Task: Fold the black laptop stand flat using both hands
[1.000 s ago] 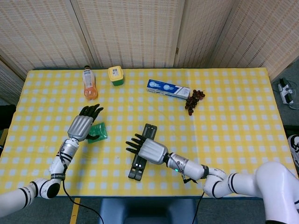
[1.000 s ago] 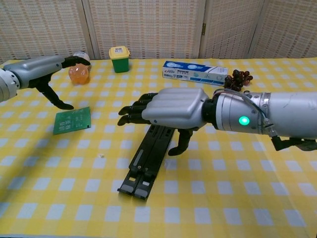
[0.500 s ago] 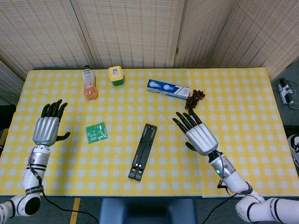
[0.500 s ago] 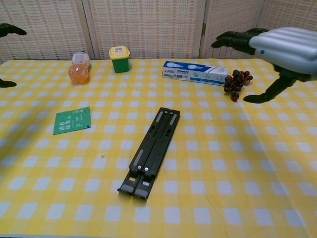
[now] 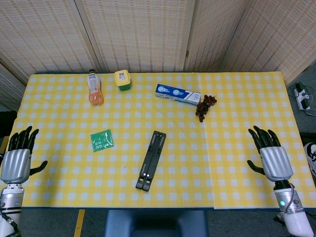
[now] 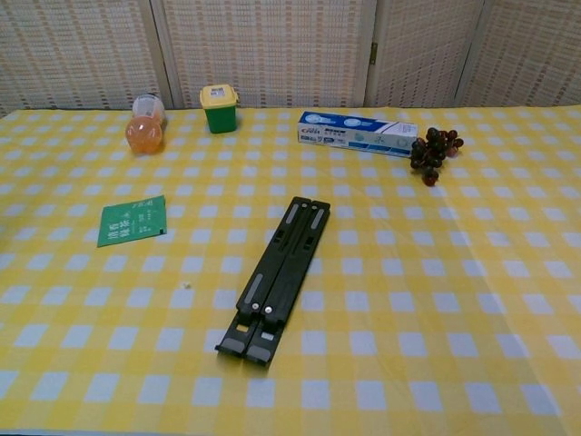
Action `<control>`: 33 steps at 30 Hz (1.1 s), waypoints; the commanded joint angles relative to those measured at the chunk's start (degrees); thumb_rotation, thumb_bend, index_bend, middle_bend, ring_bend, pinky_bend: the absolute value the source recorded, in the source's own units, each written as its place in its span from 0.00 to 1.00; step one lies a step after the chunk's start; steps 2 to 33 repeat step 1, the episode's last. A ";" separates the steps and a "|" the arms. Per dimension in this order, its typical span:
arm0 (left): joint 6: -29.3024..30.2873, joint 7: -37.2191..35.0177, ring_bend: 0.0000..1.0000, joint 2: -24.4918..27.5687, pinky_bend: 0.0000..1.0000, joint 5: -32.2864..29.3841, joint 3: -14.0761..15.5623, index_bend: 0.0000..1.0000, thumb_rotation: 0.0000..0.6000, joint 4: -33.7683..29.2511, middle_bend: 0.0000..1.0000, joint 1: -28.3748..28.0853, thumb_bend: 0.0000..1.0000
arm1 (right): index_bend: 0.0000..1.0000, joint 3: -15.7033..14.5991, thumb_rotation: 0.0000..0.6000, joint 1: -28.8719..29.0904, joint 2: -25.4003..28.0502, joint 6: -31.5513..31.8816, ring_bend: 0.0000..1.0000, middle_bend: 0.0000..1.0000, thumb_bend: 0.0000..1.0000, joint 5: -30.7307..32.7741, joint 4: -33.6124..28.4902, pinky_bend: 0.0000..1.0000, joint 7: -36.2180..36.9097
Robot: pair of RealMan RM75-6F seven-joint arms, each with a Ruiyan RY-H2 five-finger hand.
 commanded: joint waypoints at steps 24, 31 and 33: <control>3.29 -0.71 0.00 0.17 0.00 2.51 1.59 0.06 1.00 -1.22 0.00 2.75 0.23 | 0.00 -0.74 1.00 -3.65 1.35 2.66 0.08 0.07 0.27 0.53 0.57 0.07 2.82; 3.29 -0.71 0.00 0.17 0.00 2.51 1.59 0.06 1.00 -1.22 0.00 2.75 0.23 | 0.00 -0.74 1.00 -3.65 1.35 2.66 0.08 0.07 0.27 0.53 0.57 0.07 2.82; 3.29 -0.71 0.00 0.17 0.00 2.51 1.59 0.06 1.00 -1.22 0.00 2.75 0.23 | 0.00 -0.74 1.00 -3.65 1.35 2.66 0.08 0.07 0.27 0.53 0.57 0.07 2.82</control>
